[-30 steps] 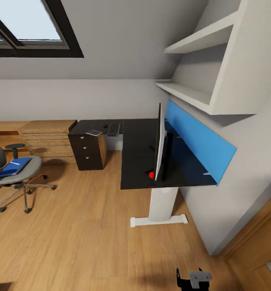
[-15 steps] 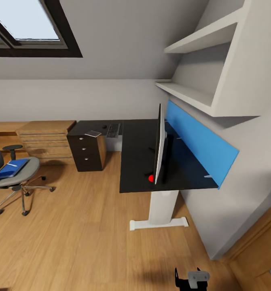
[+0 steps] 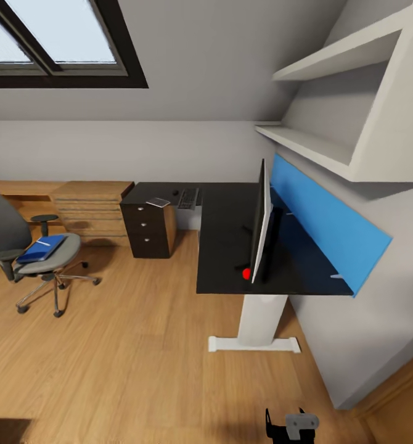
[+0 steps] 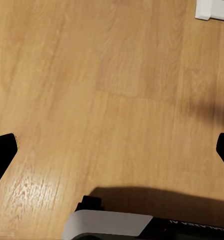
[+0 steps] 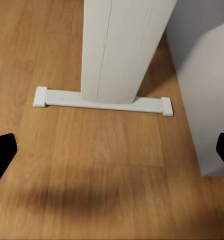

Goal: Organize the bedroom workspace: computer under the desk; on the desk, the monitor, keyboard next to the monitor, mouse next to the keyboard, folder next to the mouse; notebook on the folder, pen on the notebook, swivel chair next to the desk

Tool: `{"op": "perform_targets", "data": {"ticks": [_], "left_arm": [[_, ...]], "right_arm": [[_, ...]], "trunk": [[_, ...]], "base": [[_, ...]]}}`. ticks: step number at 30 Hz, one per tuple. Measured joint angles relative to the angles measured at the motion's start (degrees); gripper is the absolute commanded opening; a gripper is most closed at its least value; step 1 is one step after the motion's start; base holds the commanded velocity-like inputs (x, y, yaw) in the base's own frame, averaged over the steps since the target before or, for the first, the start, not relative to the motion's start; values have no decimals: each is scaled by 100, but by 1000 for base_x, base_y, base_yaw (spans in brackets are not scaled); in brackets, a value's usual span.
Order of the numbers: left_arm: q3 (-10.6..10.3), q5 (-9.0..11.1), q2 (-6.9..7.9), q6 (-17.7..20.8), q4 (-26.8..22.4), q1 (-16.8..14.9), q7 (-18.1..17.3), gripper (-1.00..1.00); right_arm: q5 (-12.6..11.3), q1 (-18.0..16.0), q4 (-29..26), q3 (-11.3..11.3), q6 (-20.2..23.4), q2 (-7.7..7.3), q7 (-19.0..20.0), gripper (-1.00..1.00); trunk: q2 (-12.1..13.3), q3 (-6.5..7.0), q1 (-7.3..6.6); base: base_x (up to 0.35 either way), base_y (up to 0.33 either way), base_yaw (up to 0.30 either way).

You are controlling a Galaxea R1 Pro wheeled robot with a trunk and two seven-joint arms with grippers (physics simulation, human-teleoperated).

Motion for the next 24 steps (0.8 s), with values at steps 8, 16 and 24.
{"op": "perform_targets", "data": {"ticks": [8,16,24], "left_arm": [[-1,2,1,0,0,-1,0,100],[-1,3,-5,1,1,-1,0,100],[-1,3,-6,1,0,-1,0,100]], "right_arm": [[-2,1,-1,-1,2,0,0,100],[6,1,-159,29,15,12,-25,100],[11,-1,-1810,28,739,40,-71,100]], "trunk": [[0,0,0],[0,0,0],[0,0,0]], "base": [[0,0,73],[0,0,7],[0,0,0]]}}
